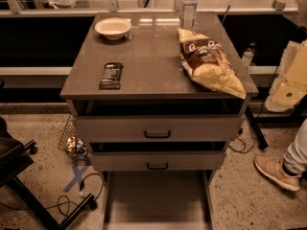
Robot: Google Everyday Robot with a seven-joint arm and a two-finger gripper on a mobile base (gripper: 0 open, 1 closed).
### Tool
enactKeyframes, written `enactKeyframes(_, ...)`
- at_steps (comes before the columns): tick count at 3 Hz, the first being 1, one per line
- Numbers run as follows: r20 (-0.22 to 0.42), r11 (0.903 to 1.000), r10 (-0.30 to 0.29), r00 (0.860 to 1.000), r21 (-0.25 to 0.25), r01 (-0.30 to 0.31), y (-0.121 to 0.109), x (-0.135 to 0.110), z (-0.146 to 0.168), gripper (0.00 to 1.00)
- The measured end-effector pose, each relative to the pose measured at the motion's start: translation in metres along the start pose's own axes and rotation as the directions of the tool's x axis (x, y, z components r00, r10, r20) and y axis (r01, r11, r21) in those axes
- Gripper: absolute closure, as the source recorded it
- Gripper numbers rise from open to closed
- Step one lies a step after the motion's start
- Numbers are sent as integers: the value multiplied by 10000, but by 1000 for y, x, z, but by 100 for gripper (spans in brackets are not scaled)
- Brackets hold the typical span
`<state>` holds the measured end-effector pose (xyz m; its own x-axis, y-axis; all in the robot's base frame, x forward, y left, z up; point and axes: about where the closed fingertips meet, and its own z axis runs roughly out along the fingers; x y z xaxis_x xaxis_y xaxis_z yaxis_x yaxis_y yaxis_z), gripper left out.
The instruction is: Place rxbar chocolate into bottom drawer
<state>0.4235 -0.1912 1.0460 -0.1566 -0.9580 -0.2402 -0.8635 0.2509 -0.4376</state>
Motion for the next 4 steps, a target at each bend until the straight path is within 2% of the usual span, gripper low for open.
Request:
enactKeyframes(1, 1, 10000, -1, 10000, 2, 1, 0, 0, 0, 0)
enactKeyframes(2, 107, 9982, -160, 9998, 571, 153, -9, -17, -20, 0)
enactKeyframes(3, 410, 9964, -55, 9991, 849, 20, -26, -56, -31, 0)
enactKeyframes(4, 463, 9942, 798, 9957, 691, -828, -53, -90, -25, 0)
